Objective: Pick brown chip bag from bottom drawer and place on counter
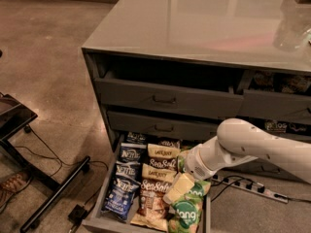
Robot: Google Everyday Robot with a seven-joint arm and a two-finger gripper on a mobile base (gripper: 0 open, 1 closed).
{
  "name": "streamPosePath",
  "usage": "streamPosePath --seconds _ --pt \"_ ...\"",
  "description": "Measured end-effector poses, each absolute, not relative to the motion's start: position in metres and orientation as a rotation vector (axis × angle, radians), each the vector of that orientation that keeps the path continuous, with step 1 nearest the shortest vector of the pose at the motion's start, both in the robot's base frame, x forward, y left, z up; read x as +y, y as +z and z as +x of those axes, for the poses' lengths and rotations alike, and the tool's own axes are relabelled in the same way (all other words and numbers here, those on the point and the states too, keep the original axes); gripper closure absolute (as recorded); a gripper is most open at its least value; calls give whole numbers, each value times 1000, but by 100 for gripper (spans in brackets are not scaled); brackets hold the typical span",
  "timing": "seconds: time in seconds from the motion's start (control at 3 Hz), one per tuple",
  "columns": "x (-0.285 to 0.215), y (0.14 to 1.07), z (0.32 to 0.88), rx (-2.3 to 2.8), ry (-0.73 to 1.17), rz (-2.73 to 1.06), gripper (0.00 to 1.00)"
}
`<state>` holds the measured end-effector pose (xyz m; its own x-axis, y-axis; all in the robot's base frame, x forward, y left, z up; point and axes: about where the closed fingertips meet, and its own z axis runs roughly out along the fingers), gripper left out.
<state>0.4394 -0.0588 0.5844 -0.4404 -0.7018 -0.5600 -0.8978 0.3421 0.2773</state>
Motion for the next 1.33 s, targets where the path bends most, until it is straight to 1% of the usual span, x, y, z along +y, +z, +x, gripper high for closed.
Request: streamPosePath --seconds 0.33,0.67,1.0,1.33 --pt "-59 584 439 2270 799 -1416 0" --pt "-48 554 451 2254 840 -1351 0" --pt "-19 485 454 2293 923 -1182 0" --pt "-19 472 469 2287 879 -1113 0"
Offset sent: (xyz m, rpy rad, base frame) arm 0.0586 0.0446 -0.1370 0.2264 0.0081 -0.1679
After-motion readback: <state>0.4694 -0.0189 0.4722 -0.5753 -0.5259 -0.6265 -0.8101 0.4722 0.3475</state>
